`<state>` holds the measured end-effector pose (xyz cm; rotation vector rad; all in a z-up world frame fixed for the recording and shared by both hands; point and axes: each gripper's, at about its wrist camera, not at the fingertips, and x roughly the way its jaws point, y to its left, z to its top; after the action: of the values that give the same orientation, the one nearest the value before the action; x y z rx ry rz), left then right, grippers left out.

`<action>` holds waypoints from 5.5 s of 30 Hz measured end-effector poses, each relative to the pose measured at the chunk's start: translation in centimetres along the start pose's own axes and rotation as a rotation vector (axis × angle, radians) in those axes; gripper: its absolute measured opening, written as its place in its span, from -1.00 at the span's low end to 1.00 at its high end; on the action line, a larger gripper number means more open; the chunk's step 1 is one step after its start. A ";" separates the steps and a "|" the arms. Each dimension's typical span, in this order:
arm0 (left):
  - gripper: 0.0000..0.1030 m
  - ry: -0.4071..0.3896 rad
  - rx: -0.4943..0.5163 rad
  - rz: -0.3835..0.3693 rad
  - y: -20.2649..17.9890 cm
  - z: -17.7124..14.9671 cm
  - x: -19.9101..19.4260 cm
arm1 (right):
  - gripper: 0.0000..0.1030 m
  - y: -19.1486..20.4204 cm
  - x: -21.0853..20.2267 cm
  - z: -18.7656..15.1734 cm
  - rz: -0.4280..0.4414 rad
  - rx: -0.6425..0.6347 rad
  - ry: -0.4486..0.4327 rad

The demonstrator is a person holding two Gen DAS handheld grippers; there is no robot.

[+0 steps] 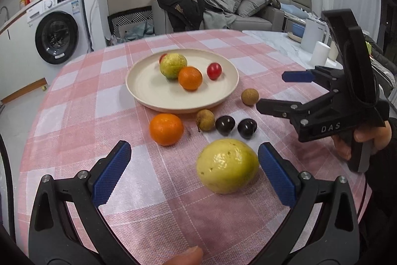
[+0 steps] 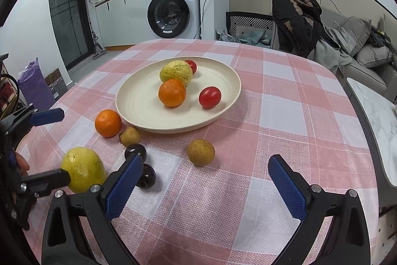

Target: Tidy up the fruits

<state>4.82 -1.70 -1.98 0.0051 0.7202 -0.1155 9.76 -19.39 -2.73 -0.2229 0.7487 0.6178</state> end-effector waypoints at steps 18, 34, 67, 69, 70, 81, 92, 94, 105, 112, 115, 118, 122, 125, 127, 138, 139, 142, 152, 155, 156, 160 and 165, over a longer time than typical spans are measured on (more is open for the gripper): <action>0.98 0.075 0.019 -0.027 -0.9 -0.6 2.1 | 1.00 -0.3 0.5 -0.1 -0.004 0.019 0.024; 0.12 0.111 0.059 -0.113 -2.1 -0.9 2.7 | 1.00 -0.5 0.6 -0.1 -0.026 0.020 0.028; 0.11 0.032 -0.001 -0.107 -0.1 -0.3 1.1 | -0.14 1.0 3.2 0.7 0.033 -0.033 0.140; 0.11 0.030 -0.004 -0.107 0.0 -0.3 1.1 | -0.15 1.0 3.4 0.8 0.025 -0.035 0.141; 0.11 0.030 -0.006 -0.106 0.0 -0.3 1.1 | -0.15 1.0 3.5 0.8 0.025 -0.034 0.142; 0.11 0.034 -0.008 -0.104 0.0 -0.3 1.2 | -0.41 1.0 3.8 0.9 0.011 -0.032 0.147; 0.11 0.025 -0.012 -0.098 0.1 -0.3 1.1 | -0.44 0.8 3.4 1.1 0.012 -0.032 0.117; 0.11 0.022 -0.014 -0.097 0.3 -0.2 1.1 | -0.44 0.8 3.1 1.1 0.017 -0.032 0.102; 0.11 -0.011 -0.035 -0.085 1.0 0.1 0.4 | -0.44 1.8 1.8 1.3 0.030 -0.058 0.053; 0.11 -0.022 -0.042 -0.076 1.3 0.2 0.3 | -0.44 1.9 1.0 1.5 0.036 -0.051 0.015; 0.11 -0.031 -0.048 -0.068 1.4 0.4 0.1 | -0.44 1.8 0.6 1.7 0.039 -0.048 -0.007; 0.11 -0.043 -0.053 -0.055 1.7 0.6 -0.1 | -0.44 1.7 0.2 1.9 0.044 -0.038 -0.023; 0.11 -0.060 -0.069 -0.040 2.4 1.4 -0.4 | -0.44 1.7 -0.3 2.6 0.045 -0.031 -0.044; 0.11 -0.077 -0.083 -0.030 2.9 2.2 -0.8 | -0.44 1.7 -0.6 3.3 0.051 -0.025 -0.059; 0.11 -0.093 -0.083 -0.022 3.0 2.8 -1.2 | -0.44 1.7 -0.7 3.8 0.057 -0.020 -0.069; 0.11 -0.148 -0.084 0.032 3.7 6.6 -0.5 | -0.44 2.0 -0.6 6.1 0.073 -0.001 -0.093; 0.11 -0.148 -0.085 0.033 3.7 6.8 -0.2 | -0.44 1.9 -0.5 6.2 0.076 0.003 -0.097; 0.11 -0.142 -0.086 0.035 3.6 7.4 1.0 | -0.44 1.6 0.1 6.1 0.090 0.019 -0.095; 0.11 -0.083 -0.079 0.081 3.6 7.3 6.0 | -0.44 -0.2 2.2 5.3 0.119 0.114 -0.052; 0.11 -0.068 -0.086 0.081 4.0 7.0 6.9 | -0.44 -0.2 2.7 5.0 0.122 0.115 -0.039; 0.11 -0.064 -0.091 0.080 4.1 6.9 7.1 | -0.44 -0.2 2.9 4.9 0.121 0.114 -0.034; 0.11 -0.055 -0.084 0.075 4.3 6.6 7.8 | -0.44 0.2 3.4 4.6 0.117 0.105 -0.021; 0.11 -0.045 -0.070 0.078 4.1 6.4 8.4 | -0.44 0.6 3.6 4.5 0.104 0.086 -0.020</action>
<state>15.76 1.20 -2.81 -0.0357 0.6779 -0.0157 13.99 -15.50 -2.01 -0.0985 0.7697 0.6837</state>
